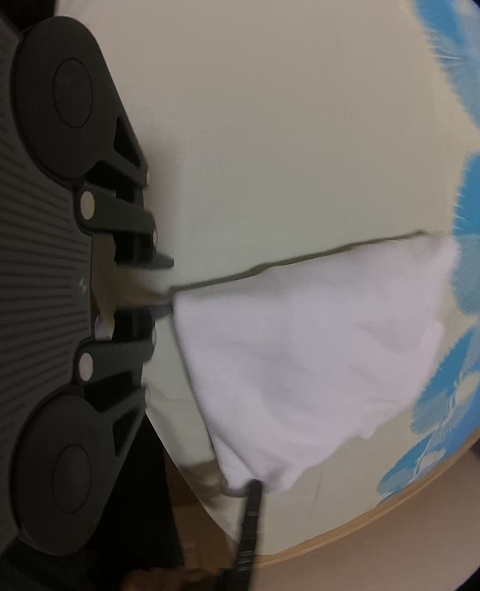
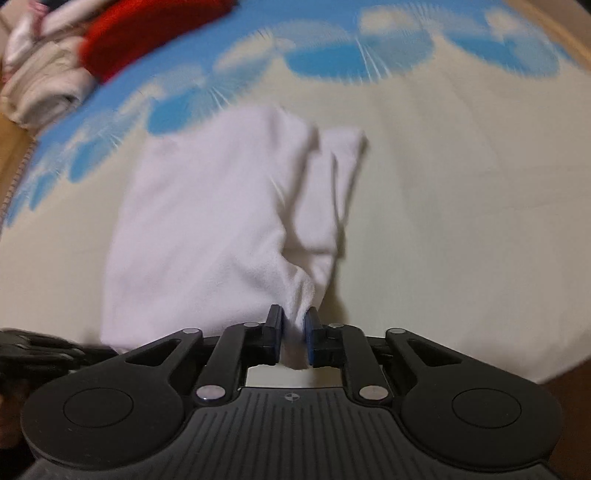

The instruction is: Fold small clothes

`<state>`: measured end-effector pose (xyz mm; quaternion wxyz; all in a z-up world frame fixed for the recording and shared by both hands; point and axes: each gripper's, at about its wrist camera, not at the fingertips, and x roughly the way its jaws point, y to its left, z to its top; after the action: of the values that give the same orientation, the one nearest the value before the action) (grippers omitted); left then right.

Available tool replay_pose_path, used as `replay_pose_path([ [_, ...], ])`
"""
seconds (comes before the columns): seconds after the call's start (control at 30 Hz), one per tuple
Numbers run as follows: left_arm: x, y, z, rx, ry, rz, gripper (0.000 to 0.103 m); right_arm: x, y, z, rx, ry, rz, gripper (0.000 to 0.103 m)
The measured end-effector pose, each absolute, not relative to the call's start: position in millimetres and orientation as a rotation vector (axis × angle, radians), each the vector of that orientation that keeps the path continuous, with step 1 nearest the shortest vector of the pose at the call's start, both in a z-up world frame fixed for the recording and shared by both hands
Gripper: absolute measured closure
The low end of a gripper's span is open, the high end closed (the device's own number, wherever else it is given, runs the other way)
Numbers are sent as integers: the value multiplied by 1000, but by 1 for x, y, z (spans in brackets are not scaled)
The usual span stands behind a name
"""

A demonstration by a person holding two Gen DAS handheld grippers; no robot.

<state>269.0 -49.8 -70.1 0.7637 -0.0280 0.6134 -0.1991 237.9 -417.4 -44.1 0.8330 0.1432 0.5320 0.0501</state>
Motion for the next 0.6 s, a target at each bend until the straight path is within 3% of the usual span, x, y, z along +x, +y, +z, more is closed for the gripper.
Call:
replay_pose_path([
  [0.03, 272, -47, -61, -37, 1310, -439, 68, 239, -422, -37, 309, 1086, 80, 82],
  [0.13, 297, -34, -34, -31, 1247, -458, 65, 254, -444, -15, 359, 954, 19, 50],
  [0.17, 308, -31, -28, -35, 1230, -464, 62, 263, -453, -11, 386, 930, 0, 44],
  [0.4, 387, -38, -38, -171, 1170, -479, 28, 338, -480, -61, 525, 1063, 15, 37],
  [0.5, 408, -35, -67, -344, 1201, -437, 26, 355, -477, -96, 627, 1156, 31, 37],
  [0.6, 422, -38, -85, -413, 1235, -424, 26, 368, -471, -96, 660, 1124, 79, 34],
])
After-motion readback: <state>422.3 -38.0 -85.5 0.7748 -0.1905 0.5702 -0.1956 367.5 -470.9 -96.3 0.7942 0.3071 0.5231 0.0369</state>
